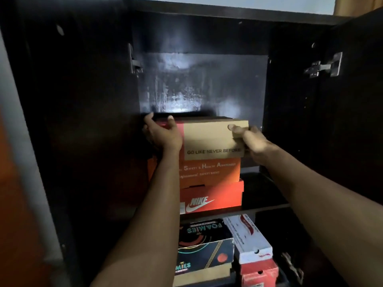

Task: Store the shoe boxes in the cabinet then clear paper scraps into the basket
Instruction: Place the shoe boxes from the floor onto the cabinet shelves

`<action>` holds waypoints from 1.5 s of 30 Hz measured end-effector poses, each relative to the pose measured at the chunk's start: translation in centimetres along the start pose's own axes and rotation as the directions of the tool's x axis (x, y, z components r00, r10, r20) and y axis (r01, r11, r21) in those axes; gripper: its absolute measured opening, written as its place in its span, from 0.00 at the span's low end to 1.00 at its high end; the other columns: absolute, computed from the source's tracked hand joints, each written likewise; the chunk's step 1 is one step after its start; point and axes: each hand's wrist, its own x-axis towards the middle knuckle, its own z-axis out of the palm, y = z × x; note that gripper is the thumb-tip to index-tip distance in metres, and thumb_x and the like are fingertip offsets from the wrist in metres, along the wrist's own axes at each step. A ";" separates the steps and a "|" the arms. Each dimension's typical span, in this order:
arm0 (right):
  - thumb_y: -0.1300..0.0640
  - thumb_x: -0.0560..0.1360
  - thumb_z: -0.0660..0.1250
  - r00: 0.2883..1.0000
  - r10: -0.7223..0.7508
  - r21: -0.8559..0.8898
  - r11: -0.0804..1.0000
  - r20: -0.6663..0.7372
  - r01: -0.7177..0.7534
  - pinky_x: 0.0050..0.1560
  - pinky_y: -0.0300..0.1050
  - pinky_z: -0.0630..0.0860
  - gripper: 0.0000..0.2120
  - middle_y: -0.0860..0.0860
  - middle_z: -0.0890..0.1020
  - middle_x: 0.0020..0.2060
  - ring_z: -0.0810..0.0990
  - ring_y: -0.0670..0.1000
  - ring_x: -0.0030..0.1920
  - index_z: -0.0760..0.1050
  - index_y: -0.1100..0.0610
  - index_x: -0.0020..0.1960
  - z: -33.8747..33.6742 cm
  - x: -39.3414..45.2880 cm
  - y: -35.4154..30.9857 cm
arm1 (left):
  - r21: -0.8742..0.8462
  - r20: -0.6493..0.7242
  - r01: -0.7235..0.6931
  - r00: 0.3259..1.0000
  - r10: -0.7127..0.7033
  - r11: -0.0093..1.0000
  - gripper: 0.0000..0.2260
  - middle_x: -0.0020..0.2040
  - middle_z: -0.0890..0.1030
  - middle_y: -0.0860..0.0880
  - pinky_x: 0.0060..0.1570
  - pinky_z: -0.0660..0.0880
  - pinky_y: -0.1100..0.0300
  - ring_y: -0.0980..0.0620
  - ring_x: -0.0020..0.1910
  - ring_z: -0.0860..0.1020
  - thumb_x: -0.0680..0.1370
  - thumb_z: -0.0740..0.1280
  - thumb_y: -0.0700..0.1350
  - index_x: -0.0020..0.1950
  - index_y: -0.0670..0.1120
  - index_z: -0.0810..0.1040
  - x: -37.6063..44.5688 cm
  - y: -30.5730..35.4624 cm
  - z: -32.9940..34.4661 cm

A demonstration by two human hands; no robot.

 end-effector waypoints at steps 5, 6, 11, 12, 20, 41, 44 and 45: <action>0.39 0.68 0.78 0.997 -0.057 -0.072 0.996 -0.048 0.053 0.62 0.58 0.82 0.31 0.54 0.84 0.54 0.85 0.55 0.53 0.73 0.55 0.62 0.6 0.0 0.0 | 0.252 0.167 -0.526 0.850 0.499 0.812 0.22 0.66 0.79 0.47 0.81 0.48 0.44 0.41 0.72 0.71 0.69 0.70 0.44 0.63 0.53 0.83 -4.2 -1.1 1.4; 0.42 0.72 0.77 0.996 -0.074 -0.068 0.995 -0.051 0.070 0.63 0.58 0.81 0.28 0.54 0.83 0.55 0.85 0.56 0.54 0.72 0.56 0.62 0.9 -0.2 0.0 | 0.286 0.248 -0.548 0.834 0.492 0.786 0.24 0.66 0.78 0.48 0.80 0.50 0.41 0.42 0.73 0.70 0.69 0.70 0.44 0.65 0.55 0.82 -4.3 -1.1 1.7; 0.44 0.76 0.74 0.997 -0.062 -0.197 0.979 -0.048 0.052 0.65 0.60 0.79 0.28 0.57 0.79 0.61 0.81 0.60 0.61 0.68 0.56 0.68 2.7 0.6 0.1 | 0.468 0.401 -0.535 0.838 0.370 0.703 0.25 0.72 0.74 0.52 0.81 0.47 0.42 0.46 0.80 0.59 0.73 0.71 0.43 0.70 0.60 0.78 -2.8 -1.8 2.0; 0.42 0.75 0.73 0.997 -0.051 -0.235 0.971 -0.066 0.034 0.64 0.61 0.79 0.28 0.57 0.79 0.60 0.81 0.60 0.60 0.69 0.56 0.67 3.4 1.3 0.0 | 0.486 0.406 -0.524 0.844 0.351 0.699 0.26 0.73 0.73 0.52 0.81 0.47 0.43 0.46 0.80 0.58 0.74 0.71 0.43 0.70 0.60 0.77 -2.2 -1.9 2.1; 0.47 0.81 0.68 0.992 -0.074 -0.313 0.949 -0.100 0.039 0.70 0.54 0.74 0.29 0.60 0.76 0.70 0.76 0.62 0.70 0.68 0.60 0.76 4.7 3.0 0.2 | 0.511 0.396 -0.461 0.876 0.277 0.726 0.23 0.75 0.72 0.50 0.80 0.52 0.43 0.44 0.79 0.60 0.73 0.70 0.51 0.69 0.57 0.79 -0.6 -1.3 2.8; 0.61 0.81 0.69 0.837 -0.368 -0.542 0.834 -0.405 0.105 0.53 0.41 0.80 0.07 0.52 0.87 0.49 0.85 0.45 0.49 0.82 0.60 0.58 -18.4 -30.2 4.3 | -0.518 0.673 -0.174 0.521 0.525 0.837 0.13 0.51 0.80 0.50 0.53 0.78 0.49 0.49 0.53 0.80 0.72 0.72 0.41 0.57 0.48 0.83 -37.0 1.2 1.4; 0.62 0.80 0.69 0.767 -0.312 -0.556 0.829 -0.560 -0.069 0.48 0.35 0.77 0.07 0.48 0.86 0.46 0.82 0.42 0.44 0.83 0.61 0.56 -22.7 -37.5 5.9 | -0.526 0.767 -0.061 0.397 0.504 0.848 0.13 0.49 0.80 0.50 0.52 0.78 0.47 0.47 0.51 0.80 0.72 0.73 0.41 0.56 0.47 0.82 -44.2 1.6 -0.3; 0.63 0.80 0.69 0.731 -0.290 -0.542 0.831 -0.618 -0.128 0.46 0.33 0.76 0.06 0.46 0.85 0.44 0.81 0.40 0.42 0.83 0.61 0.56 -24.2 -40.2 6.5 | -0.525 0.794 -0.023 0.346 0.499 0.851 0.13 0.49 0.80 0.49 0.52 0.78 0.48 0.47 0.50 0.81 0.72 0.73 0.42 0.56 0.47 0.82 -46.8 1.8 -1.0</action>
